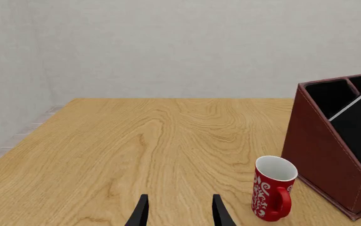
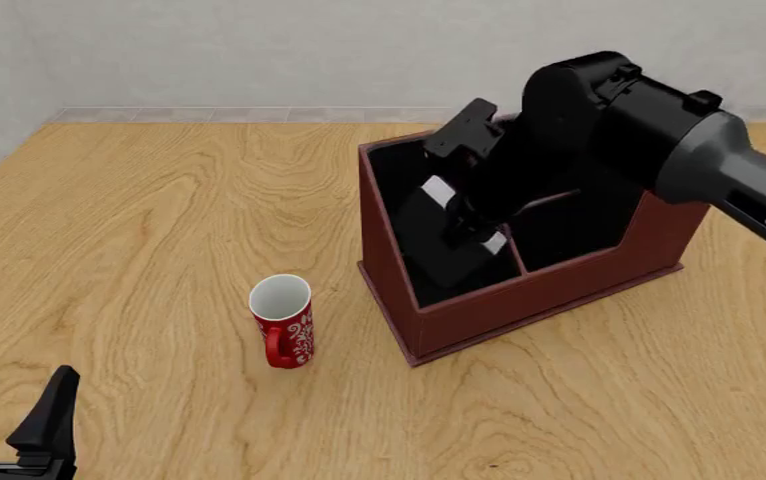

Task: Pick up the book and place it in the left compartment of the caddy.

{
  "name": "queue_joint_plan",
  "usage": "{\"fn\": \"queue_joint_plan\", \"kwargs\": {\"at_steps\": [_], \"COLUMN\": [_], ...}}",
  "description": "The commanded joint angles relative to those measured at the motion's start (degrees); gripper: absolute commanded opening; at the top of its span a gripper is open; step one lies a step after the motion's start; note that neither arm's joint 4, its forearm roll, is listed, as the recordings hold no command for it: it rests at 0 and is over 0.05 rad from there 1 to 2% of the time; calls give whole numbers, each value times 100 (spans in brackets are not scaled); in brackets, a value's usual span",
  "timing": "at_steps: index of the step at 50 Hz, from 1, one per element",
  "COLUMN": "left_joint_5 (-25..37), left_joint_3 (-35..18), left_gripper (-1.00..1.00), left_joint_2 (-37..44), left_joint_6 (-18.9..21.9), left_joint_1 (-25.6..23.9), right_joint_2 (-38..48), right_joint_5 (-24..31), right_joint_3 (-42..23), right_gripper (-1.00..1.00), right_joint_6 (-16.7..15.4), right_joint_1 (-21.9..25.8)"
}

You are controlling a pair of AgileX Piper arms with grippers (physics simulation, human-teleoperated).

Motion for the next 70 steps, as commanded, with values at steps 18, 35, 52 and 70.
{"fn": "queue_joint_plan", "kwargs": {"at_steps": [18,35,52,70], "left_joint_5": [-153,13,16,-63], "left_joint_3": [26,-4,-10,15], "left_gripper": [100,100,100,100], "left_joint_2": [128,-11,-5,49], "left_joint_6": [-1,-1,-2,-3], "left_joint_1": [4,4,5,6], "right_joint_2": [179,208,177,166], "right_joint_5": [-420,-470,-386,-410], "right_joint_3": [224,266,133,205], "right_gripper": [-100,-100,100,100], "right_joint_6": [188,228,104,15], "right_joint_1": [-66,-31,-116,-164]}}
